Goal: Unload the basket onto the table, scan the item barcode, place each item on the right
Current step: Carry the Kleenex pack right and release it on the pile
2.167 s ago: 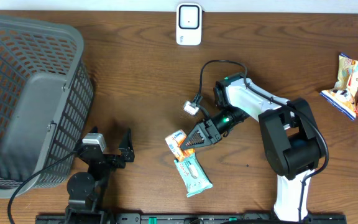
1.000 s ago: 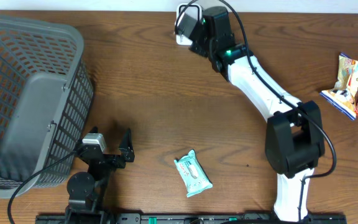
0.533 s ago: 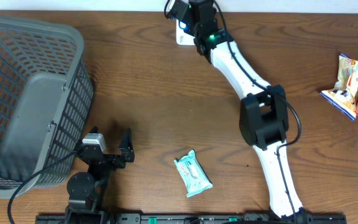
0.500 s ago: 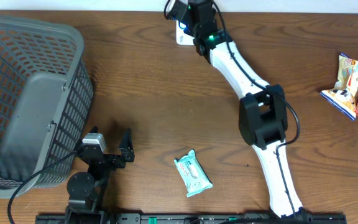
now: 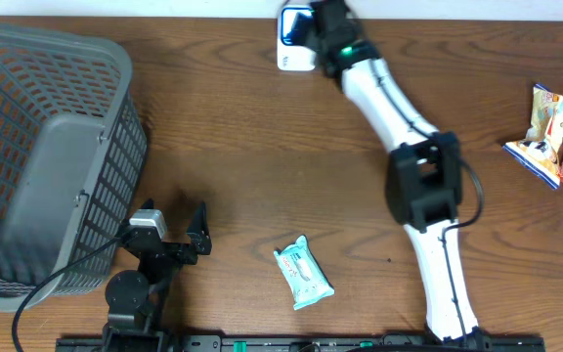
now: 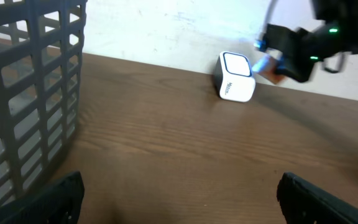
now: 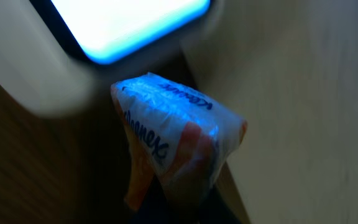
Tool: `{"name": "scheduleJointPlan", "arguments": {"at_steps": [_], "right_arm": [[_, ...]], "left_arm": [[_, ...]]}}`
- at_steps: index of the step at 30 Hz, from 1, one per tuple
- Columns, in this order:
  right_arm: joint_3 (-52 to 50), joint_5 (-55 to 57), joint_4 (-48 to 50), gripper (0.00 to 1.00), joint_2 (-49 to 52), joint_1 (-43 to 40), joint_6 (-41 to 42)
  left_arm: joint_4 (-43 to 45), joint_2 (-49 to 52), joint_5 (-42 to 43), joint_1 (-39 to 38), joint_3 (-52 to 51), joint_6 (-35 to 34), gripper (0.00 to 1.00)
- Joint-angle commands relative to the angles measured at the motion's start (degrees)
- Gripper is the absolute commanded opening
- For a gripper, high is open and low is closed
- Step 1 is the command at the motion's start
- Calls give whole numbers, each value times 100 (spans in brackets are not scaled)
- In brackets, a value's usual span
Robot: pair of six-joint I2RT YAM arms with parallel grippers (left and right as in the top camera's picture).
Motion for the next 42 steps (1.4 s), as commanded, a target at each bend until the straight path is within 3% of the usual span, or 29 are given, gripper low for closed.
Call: {"name": "scheduleJointPlan", "arguments": {"at_steps": [1, 7, 13, 16, 18, 20, 22, 28, 33, 37, 42], "right_arm": [[105, 304, -544, 1, -636, -876, 629], [59, 50, -1733, 1, -654, -2177, 1340], [57, -658, -2138, 4, -654, -3222, 2022], [57, -815, -2210, 10, -654, -3600, 2396], [57, -817, -2203, 25, -654, -3738, 2662], [57, -815, -2173, 46, -658, -3886, 2959], [59, -817, -2146, 99, -717, -3969, 3250], [61, -1659, -2096, 99, -1338, -3980, 3849], [61, -4240, -2247, 99, -2194, -3947, 5106], [61, -6472, -2872, 99, -2763, -3864, 5759], [61, -6979, -4044, 99, -3112, -3246, 5759]], "left_arm": [[-81, -4, 39, 24, -160, -74, 98], [-81, -4, 39, 24, -160, -74, 98], [-81, -4, 39, 24, -160, -74, 98], [-83, -4, 39, 24, -160, -74, 98], [-81, -4, 39, 24, -160, -74, 98], [-81, -4, 39, 24, -160, -74, 98], [-81, -4, 39, 24, -160, -74, 98], [-83, -4, 39, 24, -160, -74, 98], [-83, -4, 39, 24, -160, -74, 98], [-81, -4, 39, 24, -160, -74, 98], [-81, -4, 39, 24, -160, -74, 98]]}}
